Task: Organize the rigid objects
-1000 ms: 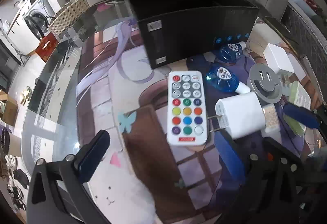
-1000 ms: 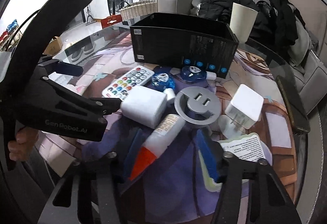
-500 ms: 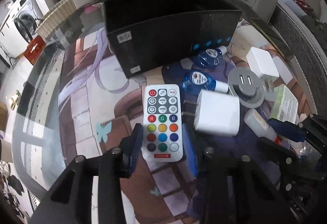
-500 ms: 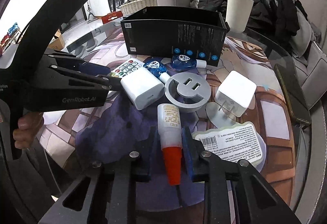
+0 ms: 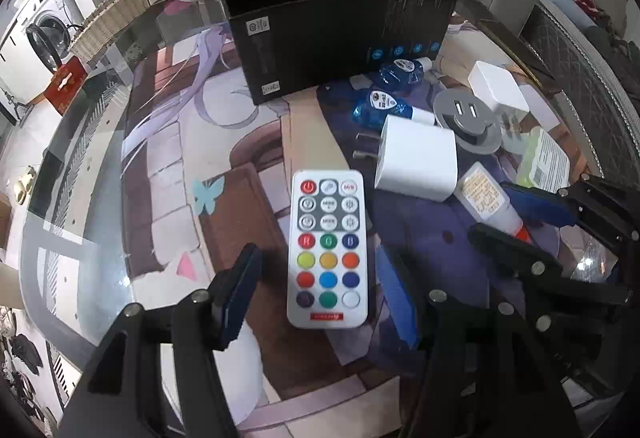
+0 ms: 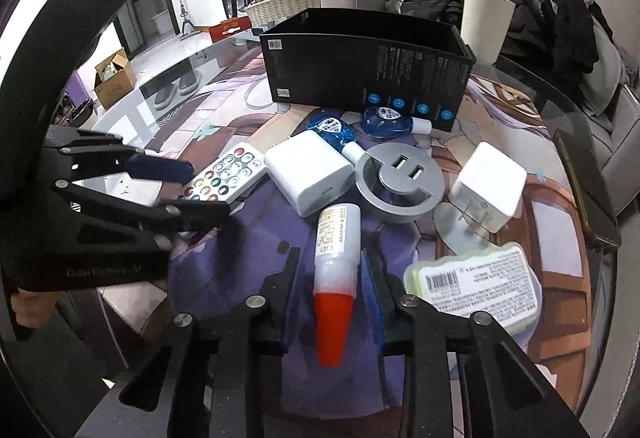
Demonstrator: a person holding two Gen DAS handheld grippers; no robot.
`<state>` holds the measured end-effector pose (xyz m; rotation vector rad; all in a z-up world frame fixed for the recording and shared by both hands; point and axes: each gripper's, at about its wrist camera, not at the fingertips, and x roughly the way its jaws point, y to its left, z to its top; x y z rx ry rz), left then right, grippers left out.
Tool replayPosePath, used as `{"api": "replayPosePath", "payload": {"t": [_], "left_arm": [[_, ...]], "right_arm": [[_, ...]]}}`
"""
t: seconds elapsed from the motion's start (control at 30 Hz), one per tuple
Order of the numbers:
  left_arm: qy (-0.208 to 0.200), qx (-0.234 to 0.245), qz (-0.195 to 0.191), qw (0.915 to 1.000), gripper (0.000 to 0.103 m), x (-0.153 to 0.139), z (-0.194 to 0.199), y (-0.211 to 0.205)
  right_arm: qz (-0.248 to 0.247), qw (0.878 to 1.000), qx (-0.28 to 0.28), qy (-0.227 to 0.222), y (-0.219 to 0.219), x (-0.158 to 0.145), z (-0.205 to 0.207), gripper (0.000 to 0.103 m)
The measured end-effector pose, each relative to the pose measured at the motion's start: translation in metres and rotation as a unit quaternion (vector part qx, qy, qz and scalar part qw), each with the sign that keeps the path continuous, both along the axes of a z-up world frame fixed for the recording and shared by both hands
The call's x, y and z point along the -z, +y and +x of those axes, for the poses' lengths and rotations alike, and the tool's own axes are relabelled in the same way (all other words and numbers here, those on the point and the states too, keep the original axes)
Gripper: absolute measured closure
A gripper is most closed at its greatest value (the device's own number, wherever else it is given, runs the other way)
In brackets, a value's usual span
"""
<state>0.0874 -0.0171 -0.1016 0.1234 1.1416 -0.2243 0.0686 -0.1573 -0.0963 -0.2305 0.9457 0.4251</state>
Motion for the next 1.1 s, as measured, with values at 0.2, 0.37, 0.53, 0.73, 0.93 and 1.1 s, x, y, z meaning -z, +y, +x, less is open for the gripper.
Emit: {"api": "replayPosePath", "payload": {"t": [0.2, 0.37, 0.53, 0.73, 0.93, 1.1], "left_arm": [[-0.006, 0.012, -0.002, 0.9999, 0.065, -0.002, 0.002, -0.007], [-0.007, 0.009, -0.006, 0.9999, 0.065, -0.003, 0.001, -0.005], [-0.023, 0.012, -0.009, 0.9996, 0.065, -0.009, -0.002, -0.007], [-0.104, 0.019, -0.024, 0.9941, 0.065, -0.044, -0.013, -0.010], [-0.242, 0.026, -0.041, 0.9690, 0.065, -0.099, -0.040, -0.010], [-0.336, 0.023, -0.071, 0.9391, 0.065, -0.137, -0.064, -0.002]], "right_arm": [[-0.008, 1.000, -0.005, 0.002, 0.003, 0.003, 0.006, 0.073], [-0.002, 1.000, -0.011, 0.007, 0.002, 0.002, 0.004, 0.082], [0.012, 1.000, -0.017, 0.011, 0.000, 0.000, 0.002, 0.082], [0.034, 0.999, -0.013, -0.040, -0.004, -0.022, -0.003, 0.082], [0.070, 0.984, -0.015, -0.162, -0.007, -0.069, -0.021, 0.082], [0.092, 0.954, -0.023, -0.283, -0.009, -0.110, -0.046, 0.082]]}}
